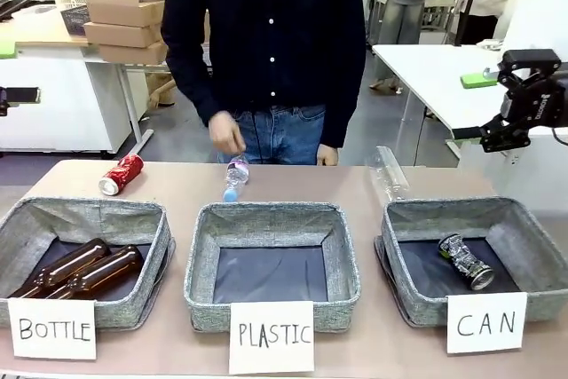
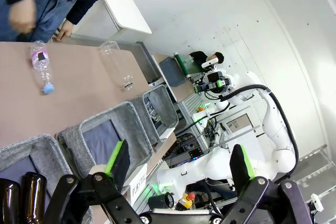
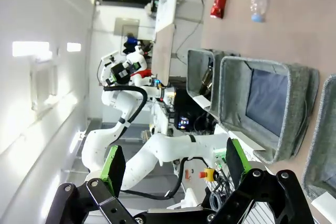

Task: Sort the can waste into the basket.
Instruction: Pick up the can waste from the table and place it in the right Fabric basket.

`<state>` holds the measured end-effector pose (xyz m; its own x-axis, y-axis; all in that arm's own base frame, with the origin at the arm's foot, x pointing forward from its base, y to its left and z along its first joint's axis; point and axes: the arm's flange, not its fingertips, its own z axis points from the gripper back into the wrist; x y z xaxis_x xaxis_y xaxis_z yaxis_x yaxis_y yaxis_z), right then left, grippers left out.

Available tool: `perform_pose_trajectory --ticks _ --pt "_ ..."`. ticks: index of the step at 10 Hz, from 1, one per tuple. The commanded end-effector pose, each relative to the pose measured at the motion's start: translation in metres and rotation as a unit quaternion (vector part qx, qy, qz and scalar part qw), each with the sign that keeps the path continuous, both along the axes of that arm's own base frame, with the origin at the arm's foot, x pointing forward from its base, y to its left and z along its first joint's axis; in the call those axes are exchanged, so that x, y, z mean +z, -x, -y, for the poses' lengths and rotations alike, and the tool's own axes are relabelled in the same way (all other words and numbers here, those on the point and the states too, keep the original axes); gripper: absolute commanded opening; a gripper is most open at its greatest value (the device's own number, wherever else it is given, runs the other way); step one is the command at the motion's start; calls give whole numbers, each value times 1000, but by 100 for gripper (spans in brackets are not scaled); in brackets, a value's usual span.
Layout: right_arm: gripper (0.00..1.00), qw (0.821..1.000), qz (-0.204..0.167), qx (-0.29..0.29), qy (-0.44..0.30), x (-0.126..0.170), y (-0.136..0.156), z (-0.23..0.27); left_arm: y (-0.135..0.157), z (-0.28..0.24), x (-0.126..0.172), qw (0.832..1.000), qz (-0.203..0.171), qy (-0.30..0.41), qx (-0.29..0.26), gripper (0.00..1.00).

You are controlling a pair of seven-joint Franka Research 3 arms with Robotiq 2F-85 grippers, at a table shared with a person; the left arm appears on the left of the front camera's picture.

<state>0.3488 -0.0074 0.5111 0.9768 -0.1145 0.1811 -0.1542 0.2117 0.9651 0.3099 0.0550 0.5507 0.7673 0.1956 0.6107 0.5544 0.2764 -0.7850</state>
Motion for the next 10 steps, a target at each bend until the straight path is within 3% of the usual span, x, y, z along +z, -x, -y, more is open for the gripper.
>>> perform_pose_trajectory --ticks 1,4,5,6,7,9,10 --pt "100 1000 10 11 4 1 -1 4 -1 2 1 1000 14 9 -2 100" --pt "100 1000 10 11 4 1 -1 4 0 0 0 1000 0 0 0 100" --pt "100 1000 10 11 4 1 -1 4 -37 1 10 995 -16 -89 31 100" --pt "100 1000 10 11 4 1 -1 4 -77 -3 13 985 -51 -160 25 100" --pt "100 1000 10 11 4 1 -1 4 -116 -11 7 960 -84 -267 21 100" --pt "100 1000 10 11 4 1 -1 4 -173 -35 -28 900 -179 -393 58 100" --pt "100 1000 10 11 4 1 -1 4 -192 -45 -51 879 -204 -426 59 100"
